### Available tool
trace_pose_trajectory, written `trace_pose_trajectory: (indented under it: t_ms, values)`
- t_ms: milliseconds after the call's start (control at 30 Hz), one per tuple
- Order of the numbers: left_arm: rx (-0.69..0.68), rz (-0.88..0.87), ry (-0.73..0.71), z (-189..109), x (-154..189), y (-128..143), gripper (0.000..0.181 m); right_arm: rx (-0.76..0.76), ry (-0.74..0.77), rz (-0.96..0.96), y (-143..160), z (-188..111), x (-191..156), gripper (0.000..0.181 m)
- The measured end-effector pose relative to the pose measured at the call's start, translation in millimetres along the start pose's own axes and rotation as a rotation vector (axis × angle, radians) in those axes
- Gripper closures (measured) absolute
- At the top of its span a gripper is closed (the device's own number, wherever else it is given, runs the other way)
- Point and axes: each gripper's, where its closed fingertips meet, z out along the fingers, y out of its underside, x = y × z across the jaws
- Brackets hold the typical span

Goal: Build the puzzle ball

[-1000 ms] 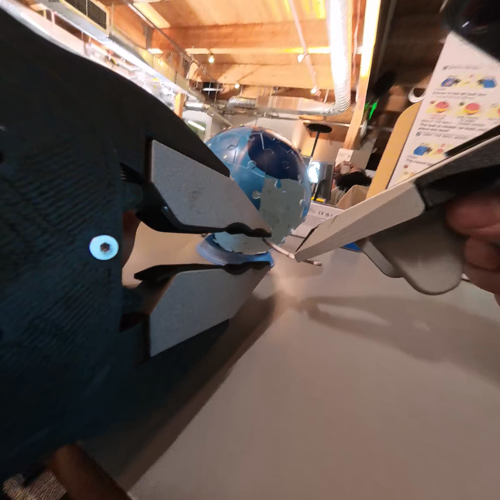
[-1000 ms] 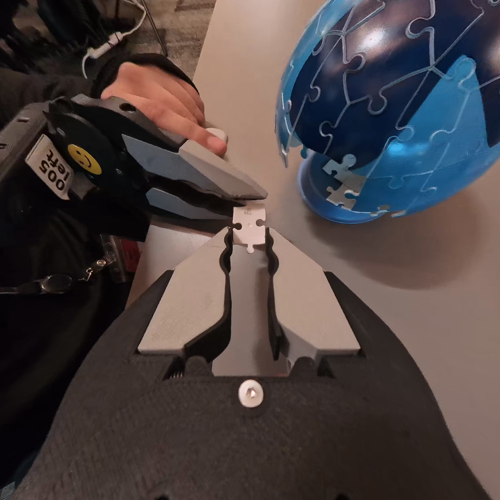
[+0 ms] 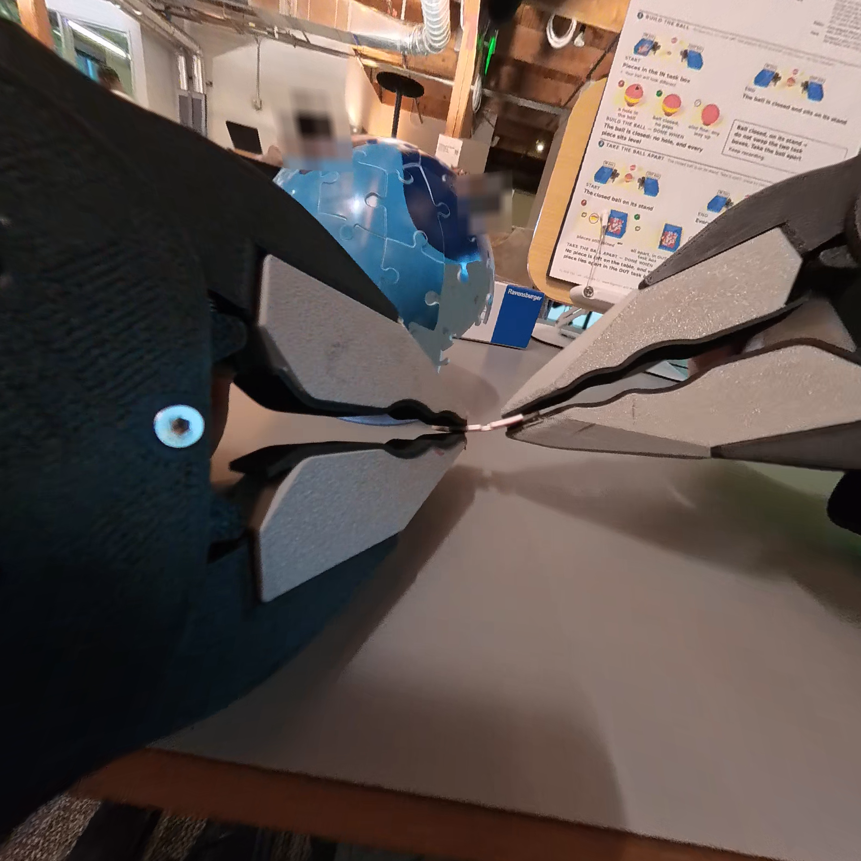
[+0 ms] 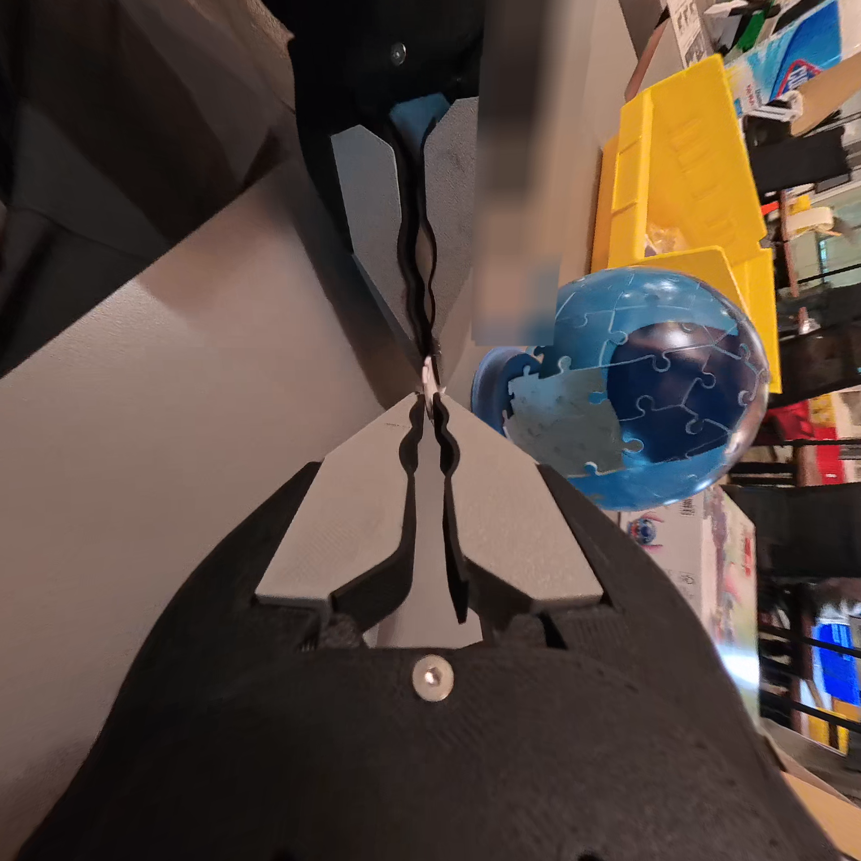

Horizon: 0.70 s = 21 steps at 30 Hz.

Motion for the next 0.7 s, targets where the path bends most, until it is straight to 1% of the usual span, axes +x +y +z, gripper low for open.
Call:
trace_pose_trajectory:
  t_ms: [67,133,233,300,400,500,567,700]
  values:
    - [-0.036,-0.008,-0.041,1.4,-6.5,6.6,0.178,-0.009,0.04,-0.027,0.3,2.5,3.9,0.181]
    - [-0.102,-0.007,-0.082,1.7,-12.1,19.1,0.156,-0.03,0.094,-0.045,2.6,5.7,11.8,0.181]
    - [-0.134,-0.038,-0.117,-5.2,-17.9,27.0,0.145,-0.065,0.183,-0.075,7.8,10.6,28.2,0.181]
    - [-0.131,-0.081,-0.099,-11.0,-17.3,27.3,0.148,-0.107,0.19,-0.084,15.0,18.5,33.4,0.181]
    - [-0.143,-0.086,-0.041,-16.4,-8.1,29.3,0.164,-0.175,0.188,-0.111,26.2,31.2,38.2,0.181]
    - [-0.185,-0.043,-0.013,-18.4,0.4,35.9,0.168,-0.223,0.164,-0.119,32.8,37.9,41.1,0.181]
    - [-0.204,-0.025,-0.004,-18.1,3.3,38.7,0.175,-0.244,0.146,-0.117,35.2,41.4,42.5,0.181]
    - [-0.225,-0.036,0.008,-14.9,3.1,43.2,0.18,-0.317,0.126,-0.161,40.6,47.1,44.9,0.181]
